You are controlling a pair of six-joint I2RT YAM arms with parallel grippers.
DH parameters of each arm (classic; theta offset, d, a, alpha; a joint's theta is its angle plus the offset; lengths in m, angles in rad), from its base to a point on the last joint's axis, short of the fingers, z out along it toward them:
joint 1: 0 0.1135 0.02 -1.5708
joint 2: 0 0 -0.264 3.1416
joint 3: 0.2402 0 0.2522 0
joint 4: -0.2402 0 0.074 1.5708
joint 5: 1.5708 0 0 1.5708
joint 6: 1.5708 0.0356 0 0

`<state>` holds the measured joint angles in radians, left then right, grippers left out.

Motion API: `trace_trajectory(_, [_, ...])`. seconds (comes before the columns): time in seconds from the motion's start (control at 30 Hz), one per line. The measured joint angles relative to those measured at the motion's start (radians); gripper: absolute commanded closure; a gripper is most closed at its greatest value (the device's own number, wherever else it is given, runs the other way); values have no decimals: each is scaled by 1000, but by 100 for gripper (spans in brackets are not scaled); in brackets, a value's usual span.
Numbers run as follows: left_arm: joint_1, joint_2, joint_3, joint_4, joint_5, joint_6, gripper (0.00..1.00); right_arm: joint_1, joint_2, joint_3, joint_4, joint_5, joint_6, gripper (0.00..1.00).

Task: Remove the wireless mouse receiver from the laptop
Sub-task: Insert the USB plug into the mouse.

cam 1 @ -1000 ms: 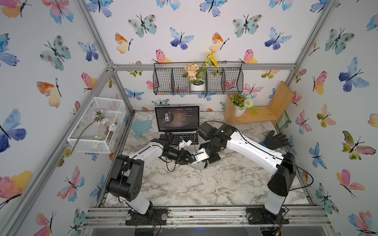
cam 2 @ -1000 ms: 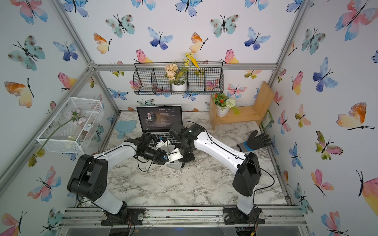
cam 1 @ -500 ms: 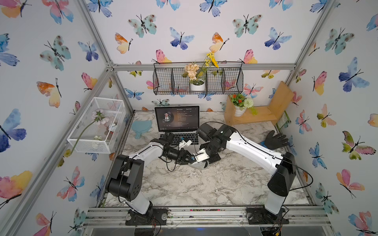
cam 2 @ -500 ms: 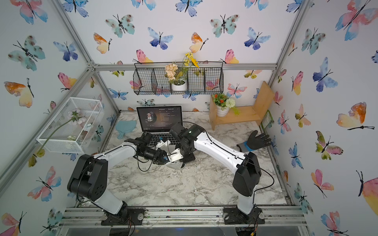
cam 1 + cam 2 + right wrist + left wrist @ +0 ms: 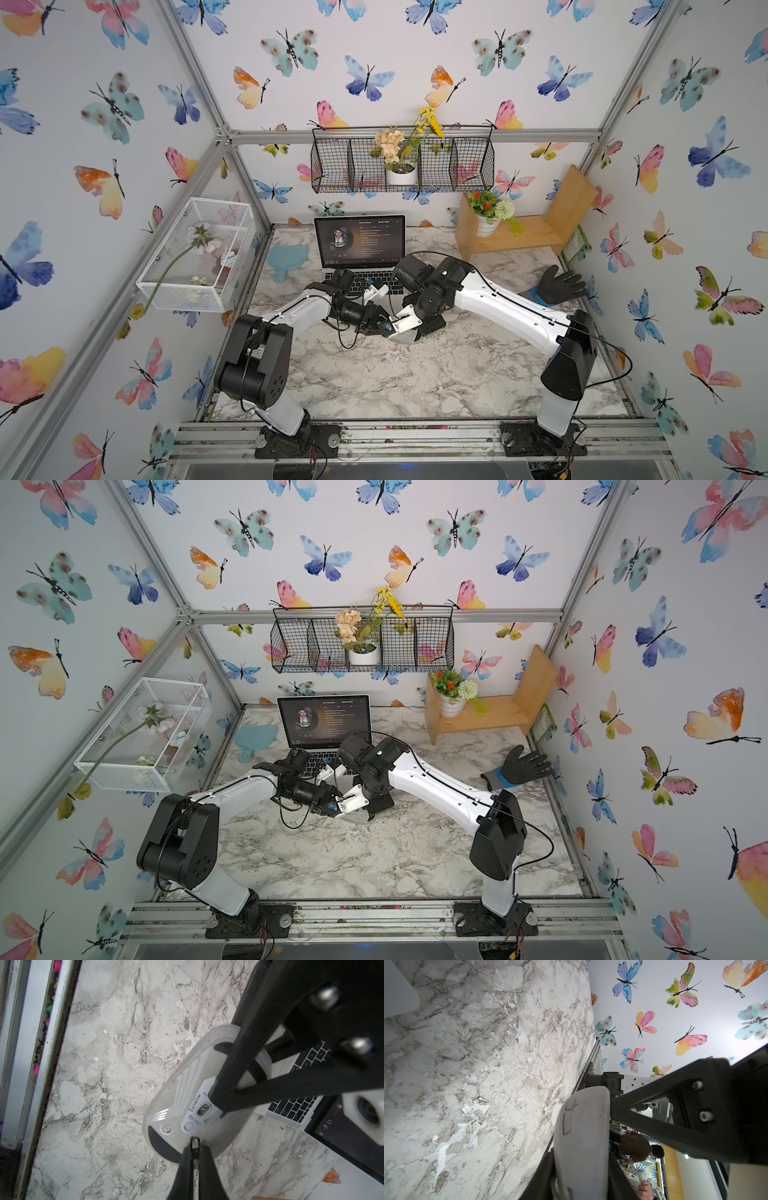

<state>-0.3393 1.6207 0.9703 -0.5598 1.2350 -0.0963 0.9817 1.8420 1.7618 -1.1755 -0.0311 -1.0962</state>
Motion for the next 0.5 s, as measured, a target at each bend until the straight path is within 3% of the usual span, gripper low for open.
trace_trajectory(0.4, [2,0,-2,11,-2,0,100,6,0,0,2,49,5,98])
trace_trajectory(0.5, [6,0,-2,13,-2,0,100,6,0,-1,9,54,6,89])
